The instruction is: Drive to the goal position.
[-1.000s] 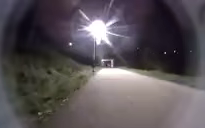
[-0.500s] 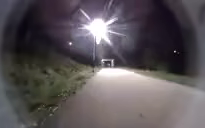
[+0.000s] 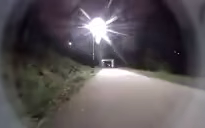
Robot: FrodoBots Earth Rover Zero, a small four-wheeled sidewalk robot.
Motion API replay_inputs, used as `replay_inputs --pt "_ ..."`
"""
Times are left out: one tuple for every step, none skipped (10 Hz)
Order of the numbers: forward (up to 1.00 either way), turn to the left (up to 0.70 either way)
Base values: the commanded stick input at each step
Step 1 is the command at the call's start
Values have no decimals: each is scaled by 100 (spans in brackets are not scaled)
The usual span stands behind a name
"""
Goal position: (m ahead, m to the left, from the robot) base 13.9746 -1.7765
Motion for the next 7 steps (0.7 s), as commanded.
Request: replay_inputs --pt "70 -14" --pt "70 -14" --pt "70 -14" --pt "70 -14" --pt "70 -14" --pt "70 -14" --pt "70 -14"
